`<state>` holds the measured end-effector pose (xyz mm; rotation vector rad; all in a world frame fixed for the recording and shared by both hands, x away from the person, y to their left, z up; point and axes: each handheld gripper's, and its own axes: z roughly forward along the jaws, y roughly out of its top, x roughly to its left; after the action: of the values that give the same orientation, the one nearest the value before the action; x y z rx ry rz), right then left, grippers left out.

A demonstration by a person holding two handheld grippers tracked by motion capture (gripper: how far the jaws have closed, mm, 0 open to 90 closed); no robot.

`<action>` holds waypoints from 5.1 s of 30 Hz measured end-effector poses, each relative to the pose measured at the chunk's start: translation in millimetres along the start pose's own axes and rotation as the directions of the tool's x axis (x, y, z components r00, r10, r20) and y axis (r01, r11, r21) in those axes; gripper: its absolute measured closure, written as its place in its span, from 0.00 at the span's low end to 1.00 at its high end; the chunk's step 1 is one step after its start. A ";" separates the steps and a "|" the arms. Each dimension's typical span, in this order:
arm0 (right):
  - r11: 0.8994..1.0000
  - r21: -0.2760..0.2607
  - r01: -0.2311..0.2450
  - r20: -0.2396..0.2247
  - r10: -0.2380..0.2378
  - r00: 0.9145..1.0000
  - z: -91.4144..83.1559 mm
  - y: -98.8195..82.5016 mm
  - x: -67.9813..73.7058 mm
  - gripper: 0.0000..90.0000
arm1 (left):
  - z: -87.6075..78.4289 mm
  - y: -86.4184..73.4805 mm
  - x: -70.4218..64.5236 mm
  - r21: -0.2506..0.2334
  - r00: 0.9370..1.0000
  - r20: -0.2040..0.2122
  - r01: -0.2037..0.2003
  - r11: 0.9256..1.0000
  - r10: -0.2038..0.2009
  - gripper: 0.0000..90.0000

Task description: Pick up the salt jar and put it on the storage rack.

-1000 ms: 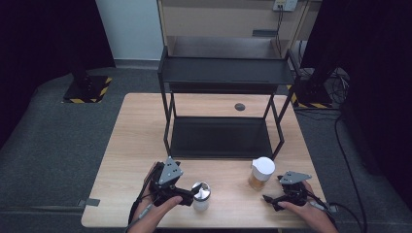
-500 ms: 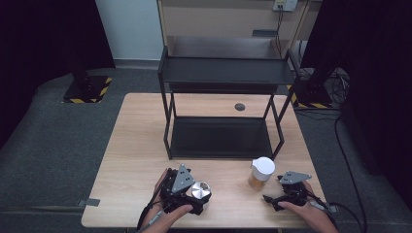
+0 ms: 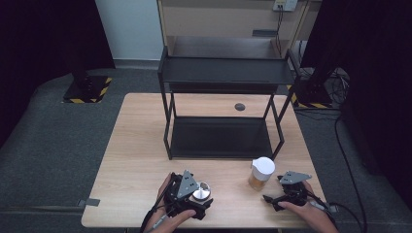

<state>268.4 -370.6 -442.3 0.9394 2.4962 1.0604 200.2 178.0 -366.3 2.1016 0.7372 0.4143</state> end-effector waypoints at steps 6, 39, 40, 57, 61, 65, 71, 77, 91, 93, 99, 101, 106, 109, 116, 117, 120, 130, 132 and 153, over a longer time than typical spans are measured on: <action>1.000 0.000 0.001 -0.001 -0.001 1.000 0.0 0.0 -0.2 0.02 | 1.8 -3.3 0.9 0.015 1.000 0.005 -0.005 1.000 0.005 0.02; 1.000 0.000 0.003 -0.004 -0.003 1.000 -0.2 -0.1 -0.9 0.02 | 20.0 -16.0 7.1 0.067 1.000 0.025 -0.018 0.998 0.016 0.02; 1.000 0.000 0.004 -0.004 -0.004 1.000 -0.2 -0.1 -0.9 0.02 | 20.7 -16.0 7.4 0.072 1.000 0.024 -0.022 0.997 0.020 0.02; 1.000 0.000 0.004 -0.004 -0.004 1.000 -0.2 -0.1 -0.9 0.02 | 35.3 -28.1 11.8 0.094 0.999 0.033 -0.025 0.995 0.022 0.02; 1.000 0.000 0.004 -0.004 -0.004 1.000 -0.2 -0.1 -0.9 0.02 | 36.5 -28.8 11.2 0.091 0.999 0.031 -0.027 0.995 0.024 0.04; 1.000 0.000 0.004 -0.004 -0.004 1.000 -0.2 -0.1 -0.9 0.02 | 38.7 -30.1 12.2 0.092 0.999 0.035 -0.025 0.995 0.021 0.05; 1.000 0.000 0.004 -0.004 -0.004 1.000 -0.2 -0.1 -0.9 0.02 | 41.5 -32.0 14.0 0.092 0.999 0.047 -0.025 0.995 0.021 0.06; 1.000 0.000 0.004 -0.004 -0.004 1.000 -0.2 -0.1 -0.9 0.02 | 42.1 -35.1 17.1 0.079 0.998 0.055 -0.019 0.997 0.014 0.14; 1.000 0.000 0.004 -0.004 -0.004 1.000 -0.2 -0.2 -0.9 0.02 | 45.9 -36.2 17.8 0.081 0.997 0.075 -0.040 0.996 0.034 0.21; 1.000 0.000 0.004 -0.004 -0.004 1.000 -0.2 -0.1 -0.9 0.02 | 46.8 -36.7 19.5 0.083 0.996 0.080 -0.037 0.996 0.031 0.24; 1.000 0.000 0.003 -0.004 -0.003 1.000 -0.2 -0.2 -0.9 0.02 | 47.0 -39.2 24.0 0.071 0.994 0.104 -0.036 0.997 0.028 0.33; 1.000 0.000 0.004 -0.004 -0.004 1.000 -0.2 -0.1 -0.9 0.02 | 46.7 -40.0 22.5 0.068 0.995 0.099 -0.037 0.997 0.030 0.33; 1.000 0.000 0.004 -0.004 -0.004 1.000 -0.2 -0.1 -0.9 0.02 | 46.7 -37.8 20.8 0.073 0.995 0.096 -0.050 0.996 0.043 0.33; 1.000 0.000 0.004 -0.004 -0.004 1.000 -0.2 -0.1 -0.9 0.02 | 46.8 -34.8 19.8 0.080 0.994 0.093 -0.068 0.994 0.061 0.33; 1.000 0.000 0.004 -0.004 -0.004 1.000 -0.2 -0.1 -1.0 0.02 | 44.5 -34.7 21.8 0.078 0.993 0.097 -0.080 0.994 0.072 0.33; 1.000 0.000 0.004 -0.004 -0.004 1.000 -0.2 -0.1 -1.0 0.02 | 44.5 -34.8 22.7 0.079 0.992 0.099 -0.080 0.994 0.072 0.33; 1.000 0.000 0.004 -0.004 -0.004 1.000 -0.2 -0.2 -1.1 0.02 | 43.5 -35.0 26.6 0.072 0.991 0.109 -0.087 0.994 0.079 0.33; 1.000 0.000 0.005 -0.005 -0.005 1.000 -0.2 -0.2 -1.3 0.02 | 36.1 -36.1 35.5 0.037 0.989 0.118 -0.094 0.995 0.089 0.33; 1.000 0.000 0.005 -0.005 -0.005 1.000 -0.2 -0.2 -1.3 0.02 | 36.0 -36.3 38.7 0.034 0.988 0.124 -0.094 0.995 0.089 0.33; 1.000 0.000 0.005 -0.006 -0.005 1.000 -0.3 -0.2 -1.4 0.02 | 34.2 -23.2 71.2 -0.008 0.985 0.143 -0.098 0.995 0.098 0.33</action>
<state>269.3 -371.8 -442.3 0.9304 2.5019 1.0628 265.0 213.0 -403.2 2.1475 0.5517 0.3127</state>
